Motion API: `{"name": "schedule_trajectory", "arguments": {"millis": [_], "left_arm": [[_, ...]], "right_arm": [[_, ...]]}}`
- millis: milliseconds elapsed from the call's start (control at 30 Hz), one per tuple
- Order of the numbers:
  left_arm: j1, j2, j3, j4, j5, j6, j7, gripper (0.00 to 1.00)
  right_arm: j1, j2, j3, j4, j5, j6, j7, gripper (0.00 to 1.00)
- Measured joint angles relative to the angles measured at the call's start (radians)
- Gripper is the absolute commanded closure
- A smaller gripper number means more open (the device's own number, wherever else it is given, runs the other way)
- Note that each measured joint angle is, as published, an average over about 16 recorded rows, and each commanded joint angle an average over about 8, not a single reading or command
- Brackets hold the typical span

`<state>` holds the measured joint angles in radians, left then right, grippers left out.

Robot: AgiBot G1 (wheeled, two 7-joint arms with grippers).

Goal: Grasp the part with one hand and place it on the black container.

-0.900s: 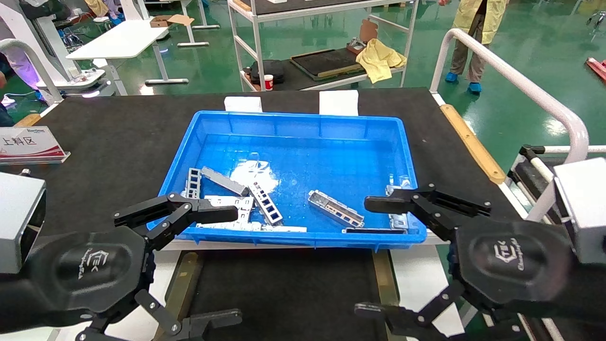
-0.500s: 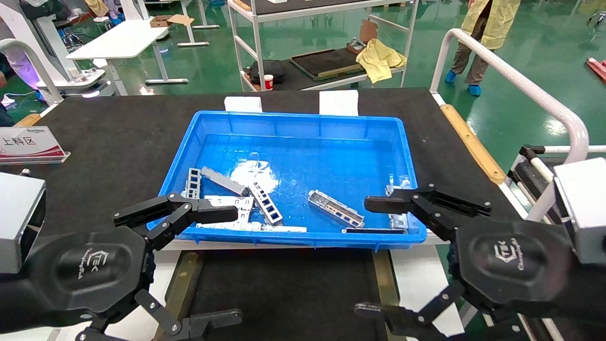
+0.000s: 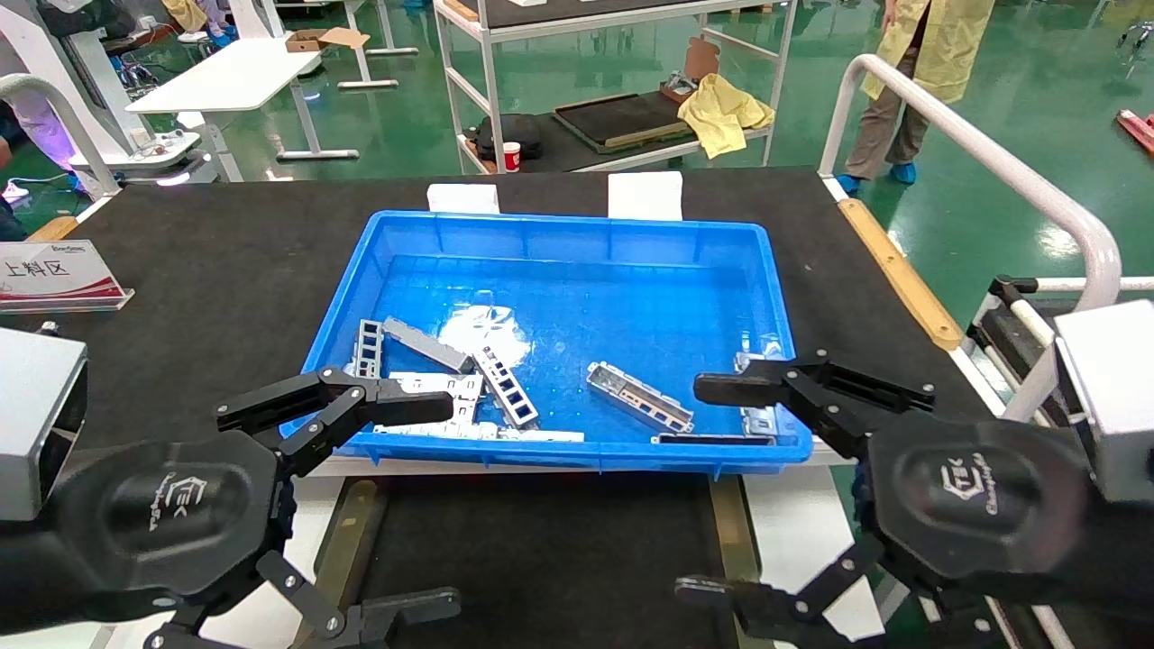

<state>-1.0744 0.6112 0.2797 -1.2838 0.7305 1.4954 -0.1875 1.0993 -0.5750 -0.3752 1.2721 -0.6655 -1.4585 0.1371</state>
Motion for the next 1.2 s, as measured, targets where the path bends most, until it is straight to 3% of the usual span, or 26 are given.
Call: {"name": "schedule_trajectory", "arguments": {"millis": [767, 1200], "left_arm": [[-0.012, 0.014, 0.008, 0.009, 0.025, -0.012, 0.011, 0.0], [-0.126, 0.142, 0.078, 0.154, 0.195, -0.057, 0.11, 0.0]], "right_arm": [[0.0, 0.0, 0.0, 0.0, 0.0, 0.0, 0.0, 0.0], [0.0, 0.0, 0.0, 0.0, 0.0, 0.0, 0.0, 0.0]]}}
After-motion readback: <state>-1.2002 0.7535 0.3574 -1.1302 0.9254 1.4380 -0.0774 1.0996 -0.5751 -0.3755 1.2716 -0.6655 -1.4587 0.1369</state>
